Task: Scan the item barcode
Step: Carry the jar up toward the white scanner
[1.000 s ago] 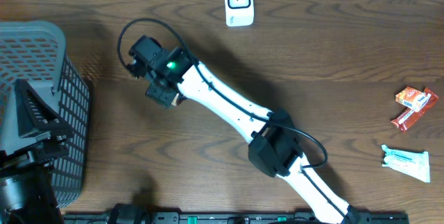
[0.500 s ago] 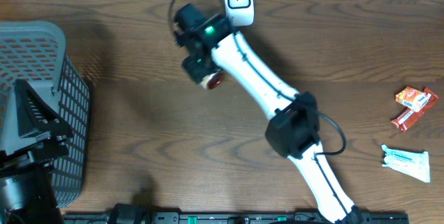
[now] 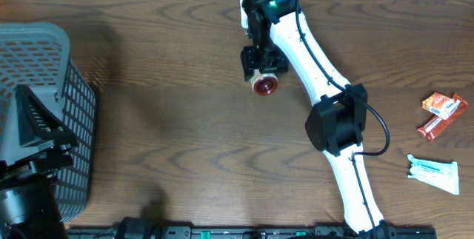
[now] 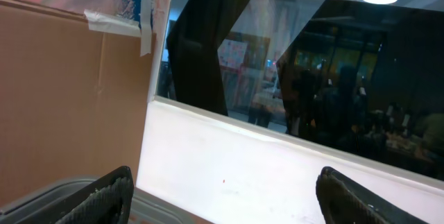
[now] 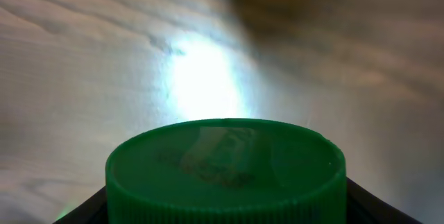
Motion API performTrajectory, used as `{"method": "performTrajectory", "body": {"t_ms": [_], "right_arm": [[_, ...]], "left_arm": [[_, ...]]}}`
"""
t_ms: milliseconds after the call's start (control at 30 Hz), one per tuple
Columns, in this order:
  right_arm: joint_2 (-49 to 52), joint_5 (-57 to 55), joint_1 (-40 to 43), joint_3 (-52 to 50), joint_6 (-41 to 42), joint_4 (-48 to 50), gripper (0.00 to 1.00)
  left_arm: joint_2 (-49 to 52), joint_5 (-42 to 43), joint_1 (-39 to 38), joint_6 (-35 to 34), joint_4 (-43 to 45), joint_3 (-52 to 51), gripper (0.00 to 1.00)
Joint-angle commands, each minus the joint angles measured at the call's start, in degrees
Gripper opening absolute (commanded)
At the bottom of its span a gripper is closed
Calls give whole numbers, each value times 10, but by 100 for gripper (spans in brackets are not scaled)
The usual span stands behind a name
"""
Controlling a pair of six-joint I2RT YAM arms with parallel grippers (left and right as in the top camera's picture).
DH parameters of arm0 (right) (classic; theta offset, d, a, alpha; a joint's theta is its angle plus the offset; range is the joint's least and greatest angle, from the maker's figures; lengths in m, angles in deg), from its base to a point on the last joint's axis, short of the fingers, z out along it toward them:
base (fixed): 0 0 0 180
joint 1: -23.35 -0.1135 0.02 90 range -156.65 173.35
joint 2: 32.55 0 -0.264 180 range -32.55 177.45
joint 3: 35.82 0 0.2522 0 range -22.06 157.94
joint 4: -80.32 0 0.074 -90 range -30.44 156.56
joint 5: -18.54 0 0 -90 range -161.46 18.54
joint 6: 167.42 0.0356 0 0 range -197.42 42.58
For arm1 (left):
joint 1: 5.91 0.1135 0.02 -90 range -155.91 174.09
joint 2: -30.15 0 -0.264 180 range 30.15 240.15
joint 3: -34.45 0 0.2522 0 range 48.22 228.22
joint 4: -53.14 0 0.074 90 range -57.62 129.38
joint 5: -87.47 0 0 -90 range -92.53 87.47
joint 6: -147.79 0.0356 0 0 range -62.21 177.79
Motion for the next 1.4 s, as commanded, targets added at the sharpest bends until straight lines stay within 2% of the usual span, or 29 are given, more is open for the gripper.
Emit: {"method": "performTrajectory", "body": {"t_ms": [0, 133, 200, 267, 367, 567, 800, 933, 1167, 1367], "right_arm": [[-27, 33, -8, -32, 89, -11, 53], [-27, 125, -17, -91, 92, -4, 58], [-27, 211, -24, -126, 50, 16, 58], [-27, 270, -28, -158, 17, 43, 53], [-27, 274, -32, -202, 16, 92, 43], [-27, 262, -26, -224, 16, 134, 42], [-28, 304, -7, -223, 12, 132, 60], [-27, 343, 13, -223, -4, 129, 66], [-27, 468, 33, -223, -10, 129, 66], [-27, 485, 35, -223, -10, 129, 67]], "left_arm": [[-6, -3, 3, -7, 2, -2, 85], [-6, -3, 3, -7, 2, -2, 85], [-6, -3, 3, -7, 2, -2, 85], [-6, -3, 3, -7, 2, -2, 85], [-6, -3, 3, -7, 2, -2, 84], [-6, -3, 3, -7, 2, -2, 84], [-6, -3, 3, -7, 2, -2, 84], [-6, -3, 3, -8, 1, -2, 85], [-6, -3, 3, -10, 1, -2, 84], [-6, -3, 3, -9, -6, -2, 84]]}}
